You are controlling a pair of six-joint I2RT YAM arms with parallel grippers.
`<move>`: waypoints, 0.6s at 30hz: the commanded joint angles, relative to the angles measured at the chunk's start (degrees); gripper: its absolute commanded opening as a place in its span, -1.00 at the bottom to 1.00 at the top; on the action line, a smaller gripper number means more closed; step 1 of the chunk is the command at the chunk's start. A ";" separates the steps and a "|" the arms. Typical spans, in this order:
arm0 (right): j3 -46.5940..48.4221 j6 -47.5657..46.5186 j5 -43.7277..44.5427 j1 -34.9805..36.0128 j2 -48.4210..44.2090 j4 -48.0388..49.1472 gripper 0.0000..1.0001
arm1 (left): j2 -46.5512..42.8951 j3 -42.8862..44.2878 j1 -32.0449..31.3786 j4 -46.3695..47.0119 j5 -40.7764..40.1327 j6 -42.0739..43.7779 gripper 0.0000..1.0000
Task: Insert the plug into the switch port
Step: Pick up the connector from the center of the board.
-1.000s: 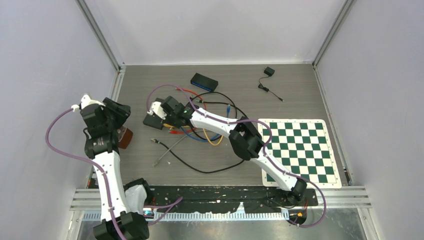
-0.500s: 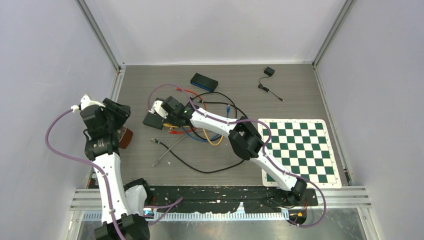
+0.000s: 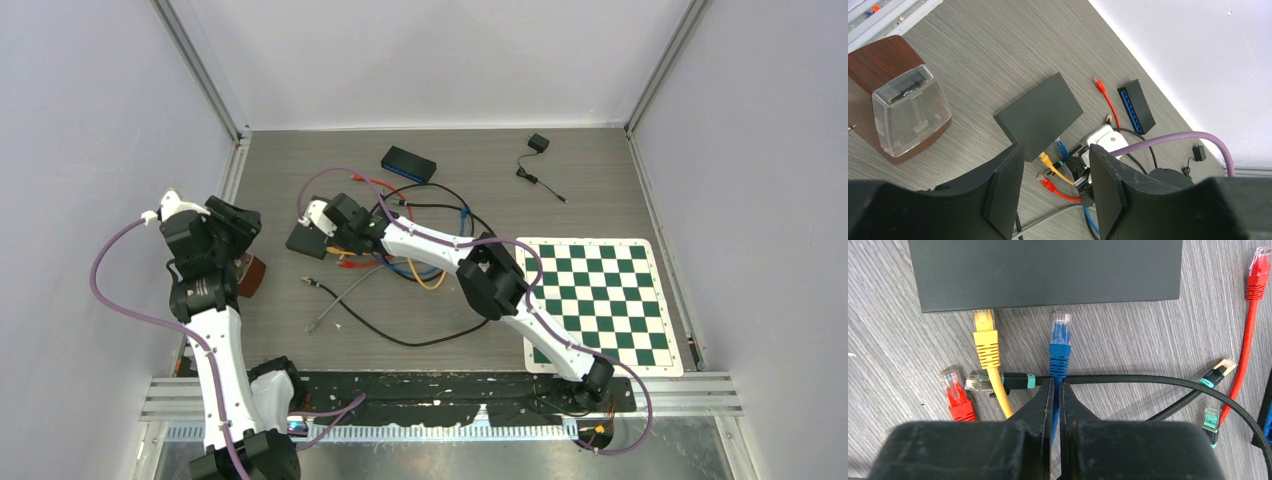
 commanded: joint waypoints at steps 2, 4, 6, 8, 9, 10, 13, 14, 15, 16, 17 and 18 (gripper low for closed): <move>-4.35 -0.08 -3.44 -1.18 -7.19 6.45 -0.90 | -0.22 -0.24 0.53 1.44 -0.67 1.18 0.08; -6.49 0.34 -4.89 -1.62 -8.85 8.73 -0.90 | 0.93 0.06 0.53 1.23 0.12 1.46 0.09; -7.88 1.41 -6.88 -2.23 -10.04 11.04 -0.90 | 2.59 0.37 0.51 1.07 1.87 1.88 0.09; -8.95 2.38 -9.56 -2.62 -10.74 12.19 -0.90 | 4.20 0.81 0.52 1.05 3.26 2.32 0.09; -9.45 2.68 -10.36 -2.74 -11.04 12.45 -0.90 | 5.15 1.02 0.46 1.08 4.04 2.54 0.09; -9.77 3.21 -10.70 -2.87 -11.10 12.89 -0.90 | 6.24 1.29 0.38 1.07 4.79 2.81 0.09; -9.98 4.40 -12.34 -3.02 -10.96 13.19 -0.90 | 9.31 2.02 -0.71 0.97 6.79 4.02 0.08; -10.10 4.92 -12.48 -3.00 -10.85 13.36 -0.90 | 10.31 2.38 -1.30 0.90 6.83 4.33 0.08; -10.12 5.33 -12.77 -3.01 -10.75 13.43 -0.90 | 11.27 2.54 -1.89 0.85 6.87 4.60 0.08; -10.09 5.56 -13.14 -3.09 -10.56 13.44 -0.90 | 12.18 2.86 -2.53 0.88 6.65 5.07 0.07; -10.03 6.11 -13.32 -3.11 -10.42 13.43 -0.90 | 13.35 3.32 -3.15 0.83 6.37 5.33 0.07; -10.05 6.39 -13.63 -3.16 -10.26 13.38 -0.90 | 14.59 3.90 -3.80 0.69 6.15 5.74 0.08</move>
